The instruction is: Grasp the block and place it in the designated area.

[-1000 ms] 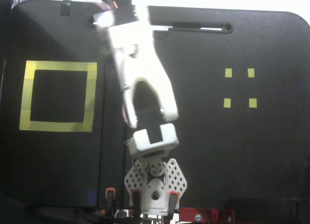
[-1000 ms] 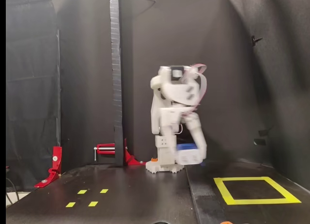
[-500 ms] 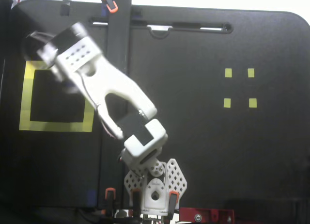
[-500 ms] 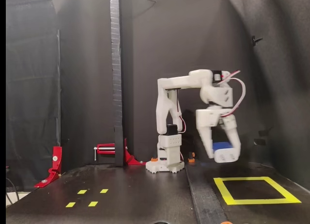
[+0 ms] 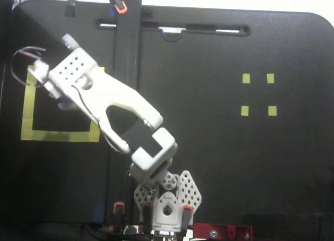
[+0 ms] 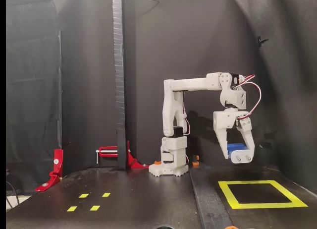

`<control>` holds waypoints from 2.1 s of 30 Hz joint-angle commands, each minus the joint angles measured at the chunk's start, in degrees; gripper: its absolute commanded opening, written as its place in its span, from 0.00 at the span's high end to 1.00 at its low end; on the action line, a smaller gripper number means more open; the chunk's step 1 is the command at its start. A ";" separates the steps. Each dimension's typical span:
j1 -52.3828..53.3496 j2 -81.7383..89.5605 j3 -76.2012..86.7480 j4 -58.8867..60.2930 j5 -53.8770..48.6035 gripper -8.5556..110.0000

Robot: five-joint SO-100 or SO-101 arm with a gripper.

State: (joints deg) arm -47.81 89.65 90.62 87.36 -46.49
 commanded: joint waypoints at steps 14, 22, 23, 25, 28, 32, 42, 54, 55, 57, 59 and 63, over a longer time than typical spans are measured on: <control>-1.05 -11.25 -0.44 -8.00 2.99 0.78; -1.67 -16.52 -0.44 -11.87 4.92 0.78; -1.76 -17.23 -0.44 -12.39 5.10 0.78; -1.93 -18.54 -0.44 -13.71 5.62 0.78; -2.11 -20.04 -0.44 -14.59 5.80 0.78; -2.55 -21.62 -0.44 -14.77 5.80 0.78; -2.55 -21.36 -0.35 -14.33 5.54 0.77; -2.55 -20.57 -0.44 -12.66 5.01 0.60; -2.55 -20.48 -0.44 -12.48 5.01 0.59; -2.55 -20.48 -0.44 -12.22 4.66 0.58; -2.55 -20.48 -0.44 -12.22 4.39 0.58; -2.37 -20.21 -0.44 -12.13 4.04 0.58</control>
State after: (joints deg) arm -50.36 67.85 90.44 74.71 -41.75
